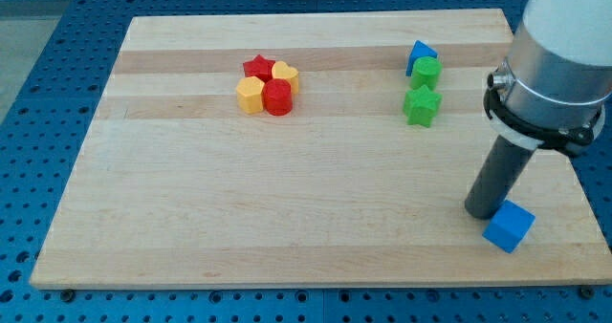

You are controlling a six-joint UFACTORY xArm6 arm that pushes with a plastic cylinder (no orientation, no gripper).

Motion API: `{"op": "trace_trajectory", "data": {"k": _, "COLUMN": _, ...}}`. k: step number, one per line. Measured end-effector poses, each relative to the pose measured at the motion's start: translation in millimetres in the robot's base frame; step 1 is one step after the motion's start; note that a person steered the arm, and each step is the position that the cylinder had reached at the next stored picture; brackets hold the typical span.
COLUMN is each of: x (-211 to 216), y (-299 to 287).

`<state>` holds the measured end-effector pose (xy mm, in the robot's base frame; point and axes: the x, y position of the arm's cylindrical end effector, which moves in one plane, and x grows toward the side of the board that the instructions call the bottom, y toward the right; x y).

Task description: Keep green star above blue cube

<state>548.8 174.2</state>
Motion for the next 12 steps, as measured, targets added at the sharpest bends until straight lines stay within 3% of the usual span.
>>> {"op": "trace_trajectory", "data": {"k": 1, "x": -14.3, "y": 0.0}}
{"op": "trace_trajectory", "data": {"k": 5, "x": -159.7, "y": 32.6}}
{"op": "trace_trajectory", "data": {"k": 6, "x": -172.0, "y": 20.5}}
{"op": "trace_trajectory", "data": {"k": 8, "x": -172.0, "y": -46.4}}
{"op": "trace_trajectory", "data": {"k": 10, "x": -116.8, "y": -56.0}}
{"op": "trace_trajectory", "data": {"k": 12, "x": -115.1, "y": -60.7}}
